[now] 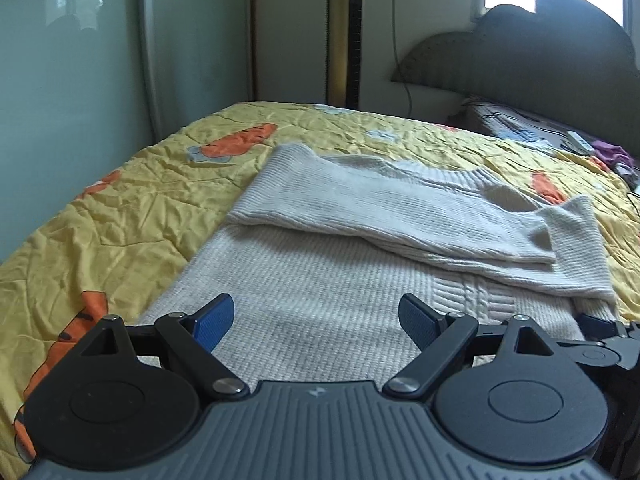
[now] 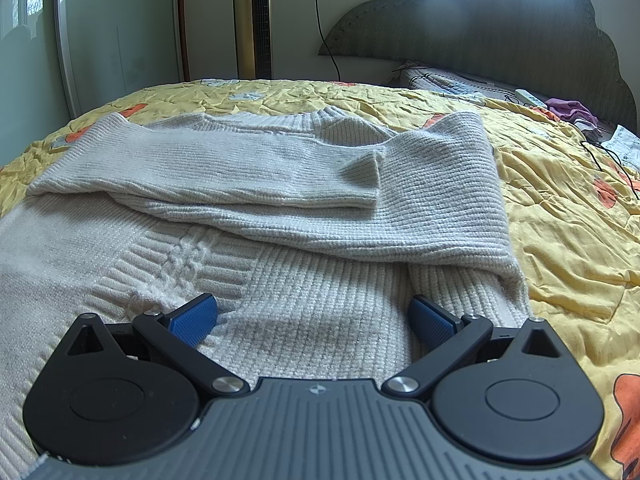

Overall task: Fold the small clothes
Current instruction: 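Move both grippers over the cream sweater body toward its hem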

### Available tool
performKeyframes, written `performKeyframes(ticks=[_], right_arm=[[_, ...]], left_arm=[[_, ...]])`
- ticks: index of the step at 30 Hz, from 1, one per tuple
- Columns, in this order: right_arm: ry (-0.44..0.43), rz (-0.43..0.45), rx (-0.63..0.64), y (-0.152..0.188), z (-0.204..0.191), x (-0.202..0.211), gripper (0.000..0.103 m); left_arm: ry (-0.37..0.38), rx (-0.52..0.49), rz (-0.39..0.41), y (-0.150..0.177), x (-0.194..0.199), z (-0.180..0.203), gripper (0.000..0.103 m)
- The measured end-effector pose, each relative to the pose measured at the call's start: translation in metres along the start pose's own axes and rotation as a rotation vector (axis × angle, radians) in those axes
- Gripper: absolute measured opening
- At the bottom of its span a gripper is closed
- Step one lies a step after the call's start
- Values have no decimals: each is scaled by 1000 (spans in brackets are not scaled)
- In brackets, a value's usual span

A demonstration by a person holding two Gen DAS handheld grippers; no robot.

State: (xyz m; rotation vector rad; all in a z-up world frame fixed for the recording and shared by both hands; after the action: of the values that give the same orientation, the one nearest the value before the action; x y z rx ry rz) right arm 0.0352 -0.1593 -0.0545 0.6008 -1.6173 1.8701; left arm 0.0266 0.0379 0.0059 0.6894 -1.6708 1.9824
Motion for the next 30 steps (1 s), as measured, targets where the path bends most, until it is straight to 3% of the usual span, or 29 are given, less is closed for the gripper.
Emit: performKeyframes(ticks=[6,10,16,30], right_arm=[[0,0,0,0,0,0,103],[0,0,0,0,0,0,103],[0,0,0,0,0,0,103],[0,0,0,0,0,0,103]], left_arm=[[-52,9,-59,6,-3,-2,90],[-129,5,-47,10,-2,-8,90],[-265,-90,-16,16,-2,-15,90],[-288,-105,-2,21,5,-1,91]])
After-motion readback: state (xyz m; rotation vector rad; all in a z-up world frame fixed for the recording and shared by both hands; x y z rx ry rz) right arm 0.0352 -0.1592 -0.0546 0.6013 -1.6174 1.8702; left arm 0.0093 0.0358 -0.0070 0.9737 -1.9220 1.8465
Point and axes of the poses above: each gripper's, at about its wrist camera, not at the fingertips, and x roughly against the way its jaws point, z to its right, y to its underside, the point moved 8 cm from there along -x, roughly the way its jaws point, and after that the axes turned 9 degrees about x, right-handed, at the moved point
